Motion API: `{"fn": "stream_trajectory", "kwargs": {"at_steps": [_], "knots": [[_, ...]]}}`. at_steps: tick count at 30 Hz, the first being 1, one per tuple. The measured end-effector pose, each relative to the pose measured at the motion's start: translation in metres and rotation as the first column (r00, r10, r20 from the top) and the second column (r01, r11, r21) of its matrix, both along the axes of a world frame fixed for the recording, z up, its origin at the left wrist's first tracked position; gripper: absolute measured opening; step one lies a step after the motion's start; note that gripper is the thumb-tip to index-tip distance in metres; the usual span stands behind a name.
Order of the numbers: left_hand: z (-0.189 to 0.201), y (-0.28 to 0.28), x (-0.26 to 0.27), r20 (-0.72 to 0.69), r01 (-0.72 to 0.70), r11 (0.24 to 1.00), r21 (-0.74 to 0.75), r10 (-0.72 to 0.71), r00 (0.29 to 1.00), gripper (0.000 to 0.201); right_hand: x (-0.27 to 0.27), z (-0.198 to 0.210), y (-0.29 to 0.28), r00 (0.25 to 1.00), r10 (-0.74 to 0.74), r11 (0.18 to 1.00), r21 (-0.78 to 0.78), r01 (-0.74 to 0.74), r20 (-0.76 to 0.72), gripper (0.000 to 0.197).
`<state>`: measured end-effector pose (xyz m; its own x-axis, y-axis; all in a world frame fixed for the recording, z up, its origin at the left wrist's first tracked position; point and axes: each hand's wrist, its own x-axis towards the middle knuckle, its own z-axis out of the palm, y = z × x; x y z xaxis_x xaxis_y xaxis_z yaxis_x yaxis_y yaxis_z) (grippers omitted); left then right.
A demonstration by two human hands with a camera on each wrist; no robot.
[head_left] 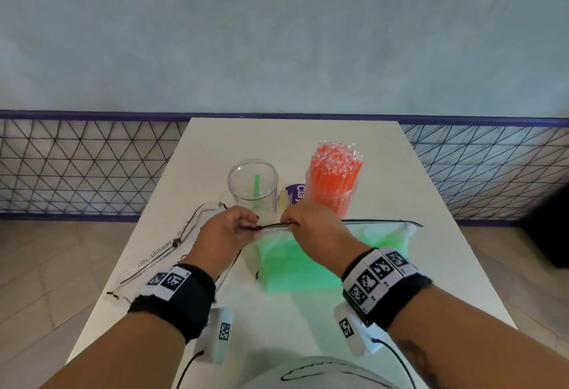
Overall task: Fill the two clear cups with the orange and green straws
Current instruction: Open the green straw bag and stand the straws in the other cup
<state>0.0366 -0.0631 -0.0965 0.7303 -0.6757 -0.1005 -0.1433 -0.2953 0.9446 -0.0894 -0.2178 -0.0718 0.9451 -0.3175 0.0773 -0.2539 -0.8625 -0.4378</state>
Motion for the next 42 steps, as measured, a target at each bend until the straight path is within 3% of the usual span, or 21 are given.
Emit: {"fn": "stream_trajectory", "kwargs": {"at_steps": [5, 9, 13, 16, 22, 27, 32, 34, 36, 38, 40, 42], "knots": [[0.004, -0.007, -0.005, -0.169, -0.018, 0.991, -0.133, -0.005, 0.986, 0.043, 0.009, 0.014, 0.022, 0.987, 0.153, 0.988, -0.041, -0.151, 0.051, 0.029], [0.004, -0.012, -0.007, -0.115, 0.019, 0.994, -0.104, -0.031, 0.993, 0.034, 0.023, 0.011, 0.022, 0.981, 0.176, 0.958, -0.217, -0.189, -0.076, 0.018], [0.004, -0.011, -0.006, -0.11, 0.023, 0.994, -0.109, -0.035, 0.993, 0.021, 0.018, 0.002, 0.012, 0.985, 0.163, 0.977, -0.133, -0.168, -0.049, 0.018], [0.005, -0.013, -0.004, -0.118, 0.054, 0.993, -0.104, -0.066, 0.991, 0.016, 0.015, 0.001, 0.013, 0.985, 0.169, 0.964, -0.203, -0.172, -0.035, 0.006], [-0.001, -0.003, 0.011, -0.145, 0.053, 0.996, -0.071, -0.063, 0.987, 0.048, -0.002, 0.018, -0.003, 0.976, 0.098, 0.985, -0.123, -0.123, -0.195, 0.012], [-0.001, 0.012, 0.033, -0.133, 0.012, 1.0, -0.013, -0.014, 0.991, 0.03, -0.047, 0.019, -0.053, 0.933, 0.014, 0.992, -0.112, -0.058, -0.359, 0.016], [0.005, 0.02, 0.047, -0.028, 0.077, 0.985, 0.151, -0.074, 0.997, 0.026, -0.074, 0.026, -0.087, 0.888, -0.139, 0.982, -0.176, 0.066, -0.439, 0.01], [0.017, 0.02, 0.047, 0.094, 0.148, 0.941, 0.305, -0.185, 0.978, 0.027, -0.076, 0.03, -0.087, 0.865, -0.193, 0.971, -0.216, 0.101, -0.464, 0.002], [0.034, 0.015, 0.042, 0.199, 0.236, 0.847, 0.476, -0.365, 0.909, 0.027, -0.073, 0.031, -0.079, 0.868, -0.205, 0.959, -0.272, 0.084, -0.453, 0.01], [0.054, 0.005, 0.029, 0.192, 0.315, 0.731, 0.605, -0.518, 0.834, 0.016, -0.064, 0.03, -0.066, 0.91, -0.152, 0.961, -0.274, 0.044, -0.385, 0.02], [0.065, -0.012, 0.014, 0.165, 0.369, 0.633, 0.68, -0.623, 0.765, 0.026, -0.054, 0.027, -0.052, 0.95, -0.072, 0.984, -0.175, 0.019, -0.303, 0.027], [0.066, -0.031, 0.0, 0.164, 0.392, 0.592, 0.704, -0.672, 0.722, 0.033, -0.044, 0.023, -0.04, 0.968, -0.011, 0.99, -0.137, -0.024, -0.25, 0.026]]}}
